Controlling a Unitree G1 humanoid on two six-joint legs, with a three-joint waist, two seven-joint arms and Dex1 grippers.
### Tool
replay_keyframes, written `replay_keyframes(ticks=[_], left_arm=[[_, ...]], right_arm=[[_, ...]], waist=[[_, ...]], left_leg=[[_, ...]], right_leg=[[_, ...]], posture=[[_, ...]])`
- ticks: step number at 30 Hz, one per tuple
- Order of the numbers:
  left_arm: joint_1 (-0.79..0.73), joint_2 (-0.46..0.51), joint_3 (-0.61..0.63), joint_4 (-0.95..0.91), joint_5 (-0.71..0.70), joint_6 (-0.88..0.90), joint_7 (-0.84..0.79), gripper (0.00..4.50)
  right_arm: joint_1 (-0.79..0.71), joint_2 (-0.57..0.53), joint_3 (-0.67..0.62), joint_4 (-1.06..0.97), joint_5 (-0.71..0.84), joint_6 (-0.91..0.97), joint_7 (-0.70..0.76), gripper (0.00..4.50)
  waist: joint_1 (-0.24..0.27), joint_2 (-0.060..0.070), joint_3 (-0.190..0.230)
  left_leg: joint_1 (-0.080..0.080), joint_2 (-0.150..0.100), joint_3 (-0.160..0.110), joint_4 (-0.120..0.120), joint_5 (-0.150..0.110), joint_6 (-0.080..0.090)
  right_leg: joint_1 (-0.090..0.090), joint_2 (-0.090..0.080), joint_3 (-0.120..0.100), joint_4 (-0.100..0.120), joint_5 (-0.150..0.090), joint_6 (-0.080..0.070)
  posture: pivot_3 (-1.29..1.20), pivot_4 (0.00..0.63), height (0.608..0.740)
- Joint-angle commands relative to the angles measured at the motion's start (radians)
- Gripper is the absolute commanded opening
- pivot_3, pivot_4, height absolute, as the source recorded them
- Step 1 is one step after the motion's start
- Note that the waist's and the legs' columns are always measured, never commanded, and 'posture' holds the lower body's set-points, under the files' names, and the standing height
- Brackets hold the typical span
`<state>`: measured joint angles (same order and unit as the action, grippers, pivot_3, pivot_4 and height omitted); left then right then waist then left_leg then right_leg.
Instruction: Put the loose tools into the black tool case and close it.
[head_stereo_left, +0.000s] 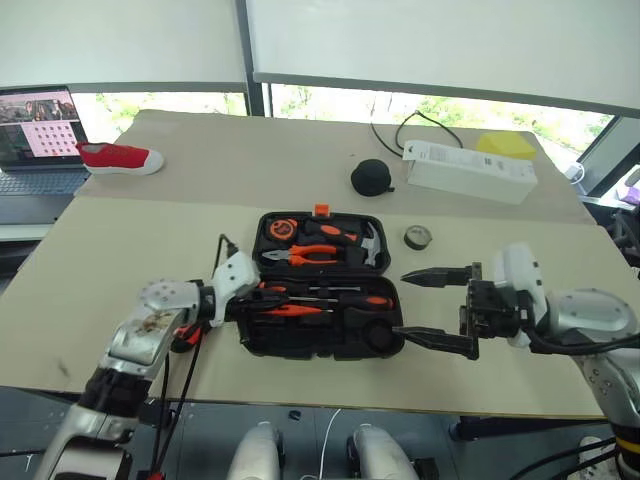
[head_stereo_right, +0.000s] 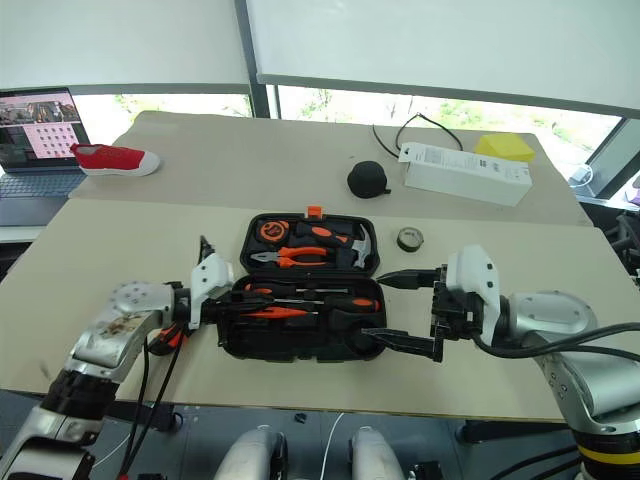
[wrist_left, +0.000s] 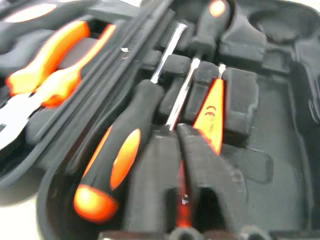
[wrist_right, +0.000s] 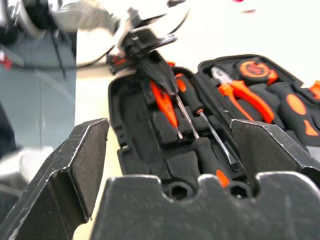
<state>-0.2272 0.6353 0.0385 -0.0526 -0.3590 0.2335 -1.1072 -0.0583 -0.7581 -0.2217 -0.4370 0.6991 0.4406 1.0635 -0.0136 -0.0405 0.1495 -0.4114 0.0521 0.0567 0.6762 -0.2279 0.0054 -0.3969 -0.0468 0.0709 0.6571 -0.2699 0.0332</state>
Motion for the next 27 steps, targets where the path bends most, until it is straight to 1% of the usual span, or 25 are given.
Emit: replay_keyframes(ticks=[1,3,4,7,8,9,10,11,13,14,17,19,21,23,25,27], left_arm=[[0.09,0.05,0.21,-0.067,-0.086,-0.064,0.011,2.2],[0.224,0.094,0.361,-0.056,-0.1,-0.071,0.005,2.89],[0.282,0.108,0.432,-0.042,-0.11,-0.075,0.007,3.28],[0.425,0.134,0.593,0.044,-0.112,-0.098,0.011,4.36],[0.467,0.139,0.632,0.078,-0.107,-0.107,0.009,4.45],[0.503,0.143,0.662,0.108,-0.101,-0.121,0.003,4.45],[0.539,0.145,0.69,0.133,-0.095,-0.124,0.006,4.45],[0.57,0.144,0.716,0.154,-0.093,-0.129,0.01,4.45],[0.613,0.141,0.749,0.171,-0.1,-0.133,0.015,4.45],[0.627,0.141,0.753,0.163,-0.106,-0.126,0.015,4.45],[0.651,0.142,0.738,0.087,-0.142,-0.068,0.01,4.45],[0.655,0.159,0.693,-0.028,-0.208,0.055,0.011,4.45],[0.612,0.169,0.627,-0.123,-0.219,0.123,0.054,4.45],[0.561,0.171,0.569,-0.187,-0.216,0.178,0.114,4.45],[0.51,0.17,0.495,-0.252,-0.201,0.268,0.194,4.45],[0.466,0.167,0.413,-0.299,-0.153,0.295,0.247,4.45]], right_arm=[[0.023,0.029,-0.094,0.024,0.007,-0.1,-0.001,4.5],[0.099,0.008,-0.09,0.073,-0.089,-0.241,0.105,4.5],[0.127,0.006,-0.093,0.094,-0.113,-0.288,0.133,4.5],[0.169,0.035,-0.118,0.17,-0.129,-0.407,0.179,4.5],[0.18,0.039,-0.122,0.203,-0.146,-0.45,0.193,4.5],[0.189,0.034,-0.124,0.231,-0.148,-0.468,0.216,4.5],[0.216,0.012,-0.129,0.236,-0.129,-0.415,0.222,4.5],[0.212,0.029,-0.132,0.261,-0.134,-0.453,0.22,4.5],[0.208,0.056,-0.136,0.281,-0.111,-0.463,0.204,4.5],[0.205,0.062,-0.127,0.287,-0.121,-0.493,0.217,4.5],[0.194,0.071,-0.11,0.268,-0.11,-0.495,0.227,4.5],[0.165,0.07,-0.091,0.24,-0.099,-0.486,0.23,4.5],[0.119,0.071,-0.066,0.197,-0.082,-0.458,0.217,4.5],[0.082,0.075,-0.044,0.162,-0.069,-0.435,0.199,4.5],[0.052,0.076,-0.017,0.13,-0.061,-0.411,0.179,4.5],[0.028,0.078,0.005,0.103,-0.056,-0.389,0.159,4.5]], waist=[[-0.002,0.0,0.0],[-0.002,0.001,0.0],[-0.003,0.001,0.0],[-0.004,0.001,0.0],[-0.003,0.0,0.0],[-0.003,0.001,0.0],[-0.001,0.001,0.001],[0.003,0.001,0.001],[0.006,-0.001,0.001],[0.007,-0.001,0.001],[0.013,-0.001,0.001],[0.013,-0.001,0.001],[0.013,-0.001,0.001],[0.013,0.0,0.001],[0.01,0.0,0.001],[0.007,0.0,0.001]], left_leg=[[-0.001,0.0,-0.001,0.0,0.0,0.0],[0.0,0.0,-0.002,0.0,0.0,0.0],[0.0,0.0,-0.002,-0.001,0.0,0.0],[0.003,0.0,-0.001,-0.004,0.0,0.0],[0.003,0.0,0.0,-0.004,0.0,0.0],[0.005,0.0,0.001,-0.004,0.0,0.0],[0.006,-0.001,0.002,-0.004,0.0,0.0],[0.007,-0.001,0.004,-0.004,0.0,0.0],[0.008,-0.002,0.004,-0.005,0.0,0.0],[0.009,-0.002,0.004,-0.005,0.0,0.0],[0.008,-0.002,0.003,-0.005,0.0,0.0],[0.008,-0.002,0.003,-0.006,-0.001,-0.001],[0.008,-0.002,0.003,-0.006,-0.001,-0.001],[0.008,-0.002,0.003,-0.006,-0.001,-0.001],[0.008,-0.002,0.003,-0.007,0.0,-0.001],[0.008,-0.002,0.003,-0.007,0.0,0.0]], right_leg=[[-0.001,0.0,0.0,0.0,0.0,-0.001],[-0.001,0.0,0.001,0.001,0.0,0.0],[-0.001,0.0,0.0,0.0,0.0,-0.001],[0.0,-0.001,0.0,-0.003,0.0,-0.001],[0.0,-0.002,0.0,-0.002,0.0,-0.001],[0.001,-0.004,0.0,-0.002,0.0,-0.001],[0.002,-0.005,-0.001,-0.002,0.0,-0.001],[0.003,-0.006,-0.002,-0.002,-0.001,0.0],[0.004,-0.01,-0.003,-0.002,-0.005,0.0],[0.004,-0.011,-0.003,-0.002,-0.005,-0.001],[0.004,-0.012,-0.003,-0.002,-0.006,-0.003],[0.004,-0.013,-0.003,-0.002,-0.008,-0.006],[0.004,-0.013,-0.003,-0.002,-0.008,-0.006],[0.004,-0.013,-0.003,-0.001,-0.005,0.0],[0.004,-0.013,-0.003,-0.001,-0.004,0.0],[0.004,-0.012,-0.003,-0.001,-0.004,0.0]], posture=[[0.0,0.15,0.74],[0.0,0.15,0.74],[0.0,0.15,0.74],[0.0,0.15,0.74],[0.0,0.15,0.74],[0.0,0.15,0.74],[0.0,0.15,0.74],[0.0,0.15,0.74],[0.0,0.15,0.74],[0.0,0.15,0.74],[0.0,0.15,0.74],[0.0,0.15,0.74],[0.0,0.15,0.74],[0.0,0.15,0.74],[0.0,0.15,0.74],[0.0,0.15,0.74]])
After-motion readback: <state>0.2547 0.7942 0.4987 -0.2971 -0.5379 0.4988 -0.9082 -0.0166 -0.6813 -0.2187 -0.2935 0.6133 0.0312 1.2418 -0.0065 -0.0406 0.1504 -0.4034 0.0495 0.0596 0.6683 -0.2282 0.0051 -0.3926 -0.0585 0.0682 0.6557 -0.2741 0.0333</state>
